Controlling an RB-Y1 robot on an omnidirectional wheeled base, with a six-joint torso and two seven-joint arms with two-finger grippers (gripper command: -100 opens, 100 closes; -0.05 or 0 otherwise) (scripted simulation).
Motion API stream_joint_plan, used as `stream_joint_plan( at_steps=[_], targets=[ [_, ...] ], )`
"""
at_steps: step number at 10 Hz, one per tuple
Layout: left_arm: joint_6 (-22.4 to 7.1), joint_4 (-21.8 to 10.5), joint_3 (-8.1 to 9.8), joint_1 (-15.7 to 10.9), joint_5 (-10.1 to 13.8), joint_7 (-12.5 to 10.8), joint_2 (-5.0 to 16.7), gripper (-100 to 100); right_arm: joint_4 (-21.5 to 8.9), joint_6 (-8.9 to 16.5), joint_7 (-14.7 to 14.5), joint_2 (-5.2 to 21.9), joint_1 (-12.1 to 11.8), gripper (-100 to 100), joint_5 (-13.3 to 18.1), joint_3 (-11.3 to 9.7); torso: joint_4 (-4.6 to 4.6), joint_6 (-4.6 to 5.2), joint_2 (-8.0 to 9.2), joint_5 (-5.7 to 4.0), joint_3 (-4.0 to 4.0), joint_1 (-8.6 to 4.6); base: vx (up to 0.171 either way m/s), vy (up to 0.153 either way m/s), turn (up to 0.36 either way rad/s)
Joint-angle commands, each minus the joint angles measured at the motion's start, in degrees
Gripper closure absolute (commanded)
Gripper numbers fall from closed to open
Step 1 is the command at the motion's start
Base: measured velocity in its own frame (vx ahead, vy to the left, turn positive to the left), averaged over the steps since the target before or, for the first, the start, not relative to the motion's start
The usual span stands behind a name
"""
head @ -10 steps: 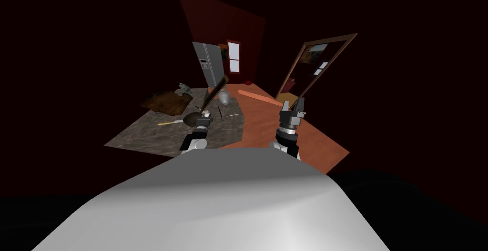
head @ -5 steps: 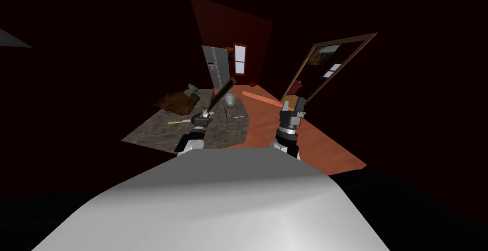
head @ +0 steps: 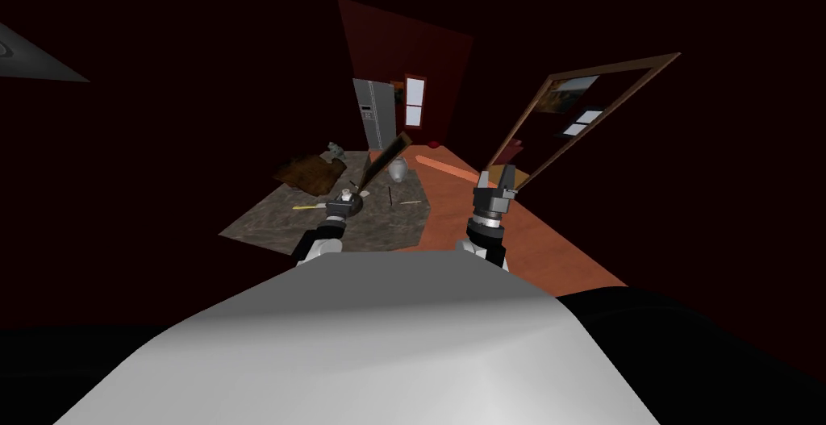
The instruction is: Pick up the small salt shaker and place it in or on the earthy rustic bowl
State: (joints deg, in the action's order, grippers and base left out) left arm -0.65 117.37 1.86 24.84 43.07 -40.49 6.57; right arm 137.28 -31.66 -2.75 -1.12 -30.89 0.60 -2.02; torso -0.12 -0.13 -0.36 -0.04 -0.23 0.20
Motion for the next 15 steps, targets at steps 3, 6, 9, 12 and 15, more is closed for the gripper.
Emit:
stream_joint_plan(
  at_steps=[3, 6, 9, 12, 15],
  targets=[
    [-2.6, 1.8, 0.71, 2.1, 0.2, 3.9, -1.4, 100, 0.0, 0.0, 0.0, 0.0, 0.0, 0, 0.0, 0.0, -0.04, -0.02, -0.12, 0.01, -0.08, 0.14, 0.110, 0.086, 0.128],
    [-2.1, 1.6, 0.62, 1.9, 0.1, 3.5, -1.2, -100, 0.0, 0.0, 0.0, 0.0, 0.0, 0, 0.0, 0.0, 0.04, 0.05, 0.25, -0.04, 0.13, -0.21, 0.013, 0.012, 0.006],
    [-2.1, 1.6, 0.62, 1.9, 0.1, 3.5, -1.2, -100, 0.0, 0.0, 0.0, 0.0, 0.0, 0, 0.0, 0.0, 0.06, 0.05, 0.34, -0.05, 0.18, -0.27, 0.000, 0.000, 0.000],
    [-3.9, 4.8, 1.51, 3.8, 0.9, 2.8, -0.7, -100, 0.0, 0.0, 0.0, 0.0, 0.0, 0, 0.0, 0.0, 0.06, 0.05, 0.29, -0.06, 0.16, -0.31, 0.022, -0.011, 0.027],
    [-6.5, 9.6, 2.83, 6.7, 2.0, 1.8, 0.1, -100, 0.0, 0.0, 0.0, 0.0, 0.0, 0, 0.0, 0.0, 0.02, 0.05, 0.14, -0.07, 0.07, -0.35, 0.060, -0.022, 0.044]
  ],
)
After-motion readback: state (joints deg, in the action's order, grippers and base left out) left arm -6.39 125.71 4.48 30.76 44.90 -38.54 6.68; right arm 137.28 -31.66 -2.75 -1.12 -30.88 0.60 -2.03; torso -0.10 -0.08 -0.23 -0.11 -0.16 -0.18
